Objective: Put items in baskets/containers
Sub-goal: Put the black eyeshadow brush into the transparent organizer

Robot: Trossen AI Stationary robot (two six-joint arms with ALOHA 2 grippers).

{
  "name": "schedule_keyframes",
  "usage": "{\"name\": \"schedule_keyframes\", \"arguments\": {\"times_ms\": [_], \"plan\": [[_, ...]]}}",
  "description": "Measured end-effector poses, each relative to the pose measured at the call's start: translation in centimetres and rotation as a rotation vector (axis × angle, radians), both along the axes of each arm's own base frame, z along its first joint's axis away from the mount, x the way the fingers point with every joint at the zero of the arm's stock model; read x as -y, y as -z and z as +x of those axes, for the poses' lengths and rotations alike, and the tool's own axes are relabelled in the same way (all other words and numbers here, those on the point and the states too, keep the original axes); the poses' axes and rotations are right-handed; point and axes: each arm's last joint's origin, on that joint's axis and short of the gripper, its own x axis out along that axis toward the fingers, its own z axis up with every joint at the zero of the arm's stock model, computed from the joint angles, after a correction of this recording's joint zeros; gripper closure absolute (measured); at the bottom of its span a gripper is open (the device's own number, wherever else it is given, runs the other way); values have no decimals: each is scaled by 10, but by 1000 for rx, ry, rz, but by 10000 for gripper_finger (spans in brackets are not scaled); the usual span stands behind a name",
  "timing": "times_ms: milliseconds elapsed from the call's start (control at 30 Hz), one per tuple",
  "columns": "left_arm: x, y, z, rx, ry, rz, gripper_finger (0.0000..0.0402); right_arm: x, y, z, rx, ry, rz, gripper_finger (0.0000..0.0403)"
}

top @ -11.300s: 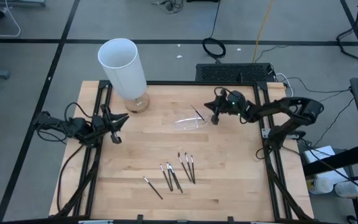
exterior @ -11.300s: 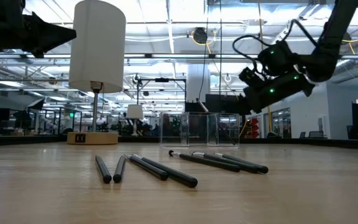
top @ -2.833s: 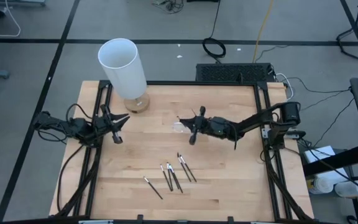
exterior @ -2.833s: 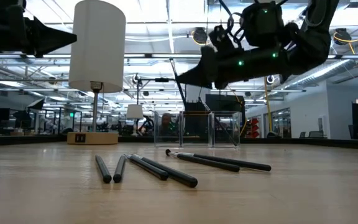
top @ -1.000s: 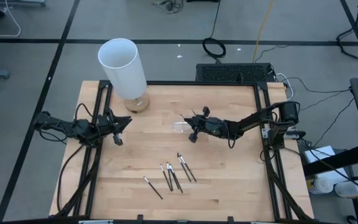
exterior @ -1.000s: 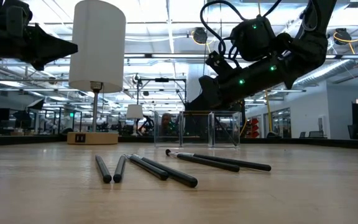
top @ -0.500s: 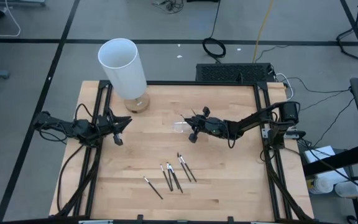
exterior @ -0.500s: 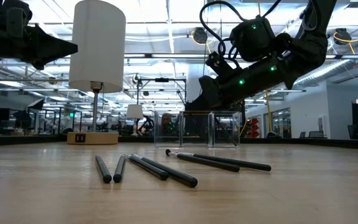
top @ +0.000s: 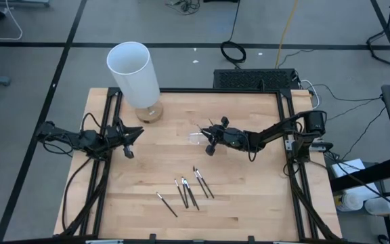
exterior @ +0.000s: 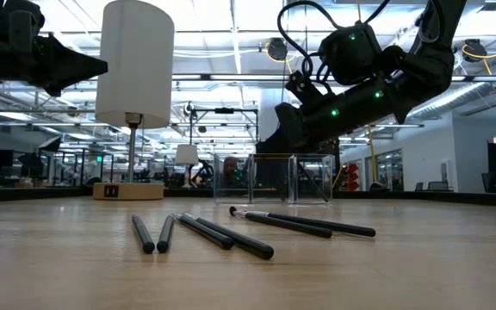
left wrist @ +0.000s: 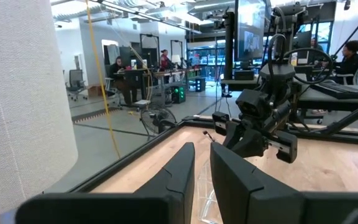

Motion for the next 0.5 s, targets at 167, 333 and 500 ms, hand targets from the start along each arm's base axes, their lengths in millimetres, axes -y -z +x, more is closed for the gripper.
{"name": "schedule_keyframes", "arguments": {"times_ms": [167, 333, 500], "plan": [[0, 0, 0, 0, 0, 0, 341, 0, -1, 0, 10, 0, -3, 346], [0, 0, 0, 1, 0, -2, 341, -1, -6, 0, 34, -5, -6, 346], [1, 2, 1, 2, 46, -48, 341, -9, -34, -1, 137, -45, -77, 345]]}}
